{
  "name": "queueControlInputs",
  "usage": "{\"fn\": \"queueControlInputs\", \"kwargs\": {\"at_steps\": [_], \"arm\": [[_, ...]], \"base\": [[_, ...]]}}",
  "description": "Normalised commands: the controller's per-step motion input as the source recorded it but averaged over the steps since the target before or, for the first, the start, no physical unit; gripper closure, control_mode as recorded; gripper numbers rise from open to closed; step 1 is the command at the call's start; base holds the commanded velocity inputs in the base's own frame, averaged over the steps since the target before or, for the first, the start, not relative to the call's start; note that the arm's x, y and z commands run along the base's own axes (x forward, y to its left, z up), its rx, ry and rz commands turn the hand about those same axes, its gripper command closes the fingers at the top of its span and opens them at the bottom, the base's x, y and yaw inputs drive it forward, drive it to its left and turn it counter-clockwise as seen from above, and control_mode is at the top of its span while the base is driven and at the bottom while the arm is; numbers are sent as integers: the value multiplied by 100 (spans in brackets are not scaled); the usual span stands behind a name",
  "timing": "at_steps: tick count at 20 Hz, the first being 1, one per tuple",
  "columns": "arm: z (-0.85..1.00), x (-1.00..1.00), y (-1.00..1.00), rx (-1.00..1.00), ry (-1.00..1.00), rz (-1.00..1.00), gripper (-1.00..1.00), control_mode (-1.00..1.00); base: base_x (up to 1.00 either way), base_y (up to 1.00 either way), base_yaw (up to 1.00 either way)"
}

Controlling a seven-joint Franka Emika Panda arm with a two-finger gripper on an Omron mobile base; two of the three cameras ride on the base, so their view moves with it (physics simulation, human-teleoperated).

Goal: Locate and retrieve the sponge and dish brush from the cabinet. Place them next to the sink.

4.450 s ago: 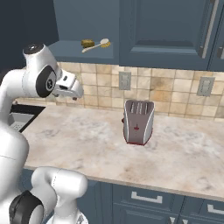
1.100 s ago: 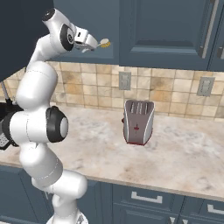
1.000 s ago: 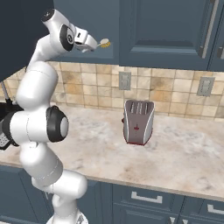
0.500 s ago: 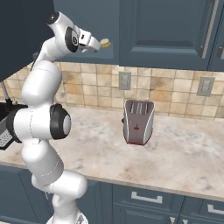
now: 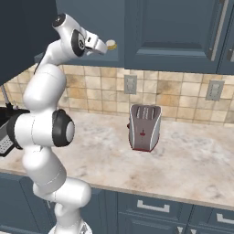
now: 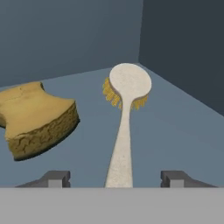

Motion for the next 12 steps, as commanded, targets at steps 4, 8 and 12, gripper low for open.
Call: {"fn": "queueControlInputs", "kwargs": {"at_steps": [4,8,12], "arm": [[-11,0,6,2,-8,-2,100,-100],[0,0,15,0,-2,-6,100,-100],[14,-7,21,0,4,-6,100,-100]], "base": [[0,0,0],[0,0,0],[0,0,0]]}}
